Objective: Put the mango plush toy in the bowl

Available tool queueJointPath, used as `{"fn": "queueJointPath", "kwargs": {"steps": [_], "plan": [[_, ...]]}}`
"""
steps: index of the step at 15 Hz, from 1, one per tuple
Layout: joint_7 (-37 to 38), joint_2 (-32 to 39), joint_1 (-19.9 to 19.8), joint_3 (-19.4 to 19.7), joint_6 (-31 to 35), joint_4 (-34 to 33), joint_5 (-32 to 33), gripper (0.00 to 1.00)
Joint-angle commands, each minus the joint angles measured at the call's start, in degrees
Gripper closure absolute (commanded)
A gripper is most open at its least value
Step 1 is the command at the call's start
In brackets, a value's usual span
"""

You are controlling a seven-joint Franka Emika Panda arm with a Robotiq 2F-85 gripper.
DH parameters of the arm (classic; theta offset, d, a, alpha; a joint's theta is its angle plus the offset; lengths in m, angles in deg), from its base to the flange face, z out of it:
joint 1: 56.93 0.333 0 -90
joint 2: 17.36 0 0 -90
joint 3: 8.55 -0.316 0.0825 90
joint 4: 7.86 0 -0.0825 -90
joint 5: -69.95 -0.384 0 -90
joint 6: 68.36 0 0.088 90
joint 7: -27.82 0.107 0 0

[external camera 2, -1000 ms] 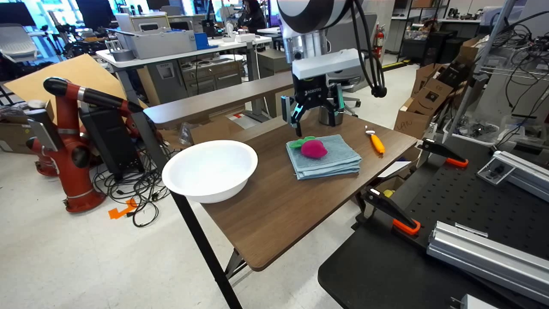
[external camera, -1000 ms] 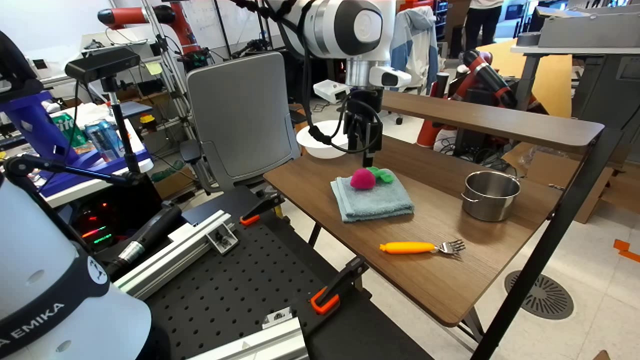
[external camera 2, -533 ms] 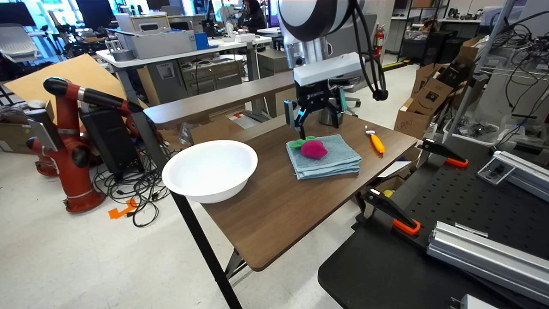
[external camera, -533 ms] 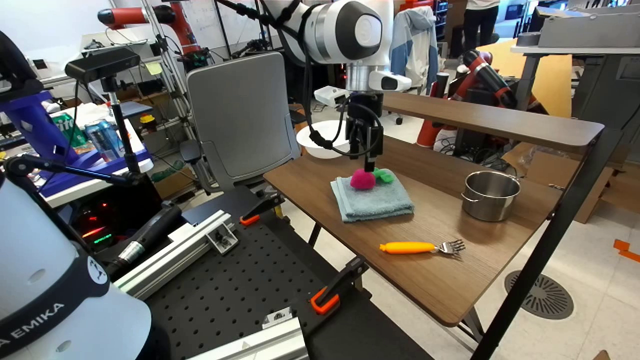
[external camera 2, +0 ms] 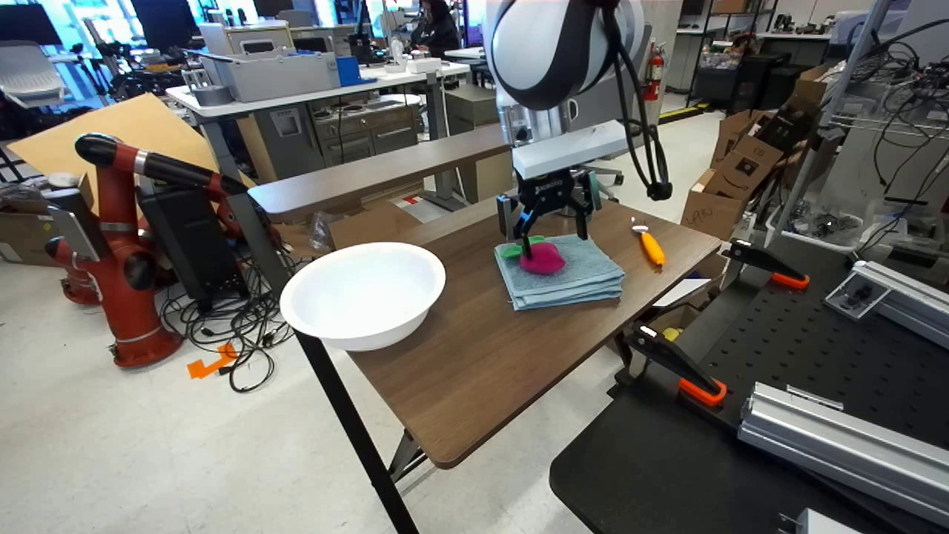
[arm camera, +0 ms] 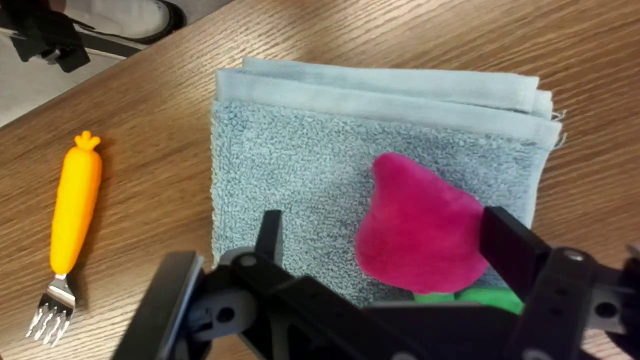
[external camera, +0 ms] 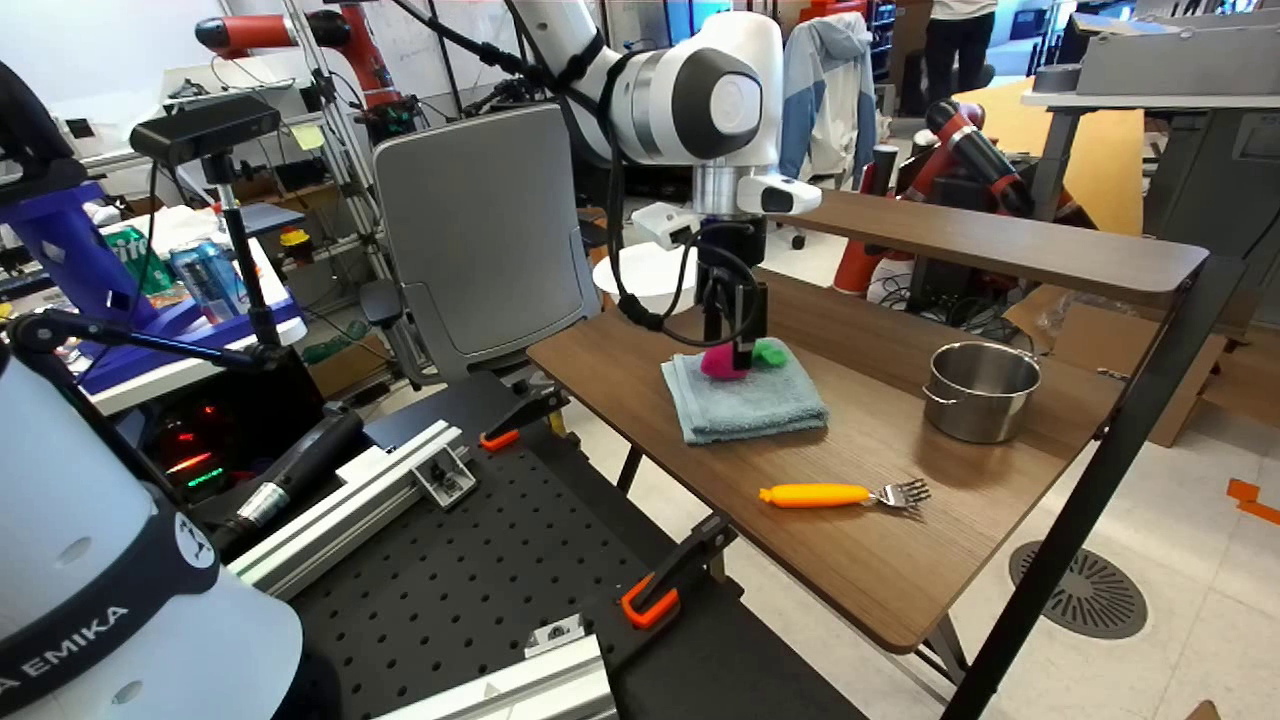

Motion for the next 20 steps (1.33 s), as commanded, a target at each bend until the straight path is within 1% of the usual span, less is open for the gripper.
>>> {"fn": "queueJointPath", "kwargs": {"steps": [1, 7, 10, 11, 13, 14, 15, 16, 17, 20], "plan": [[2.0, 1.4, 2.0, 2.1, 3.5, -0.3, 1.5, 0.26], [0.4, 0.1, 1.3, 1.9, 5.2, 0.4, 0.1, 0.73], [0.1, -1.0, 0.9, 1.7, 5.6, 0.9, -0.5, 0.94], [-0.5, -1.7, 0.4, 1.4, 5.6, 1.3, -1.0, 0.98], [-1.0, -4.1, 0.1, 1.0, 6.4, 2.7, -1.4, 0.96], [-1.0, -5.1, 0.2, 0.9, 6.3, 3.1, -1.4, 0.99], [-1.0, -6.6, 0.2, 0.7, 6.1, 3.7, -1.5, 0.99], [-0.9, -7.9, 0.3, 0.6, 6.1, 4.0, -1.4, 0.97], [-0.9, -9.4, 0.2, 0.2, 5.9, 4.3, -1.7, 0.97], [-0.9, -12.8, 0.0, -1.2, 4.5, 3.5, -2.8, 0.97]]}}
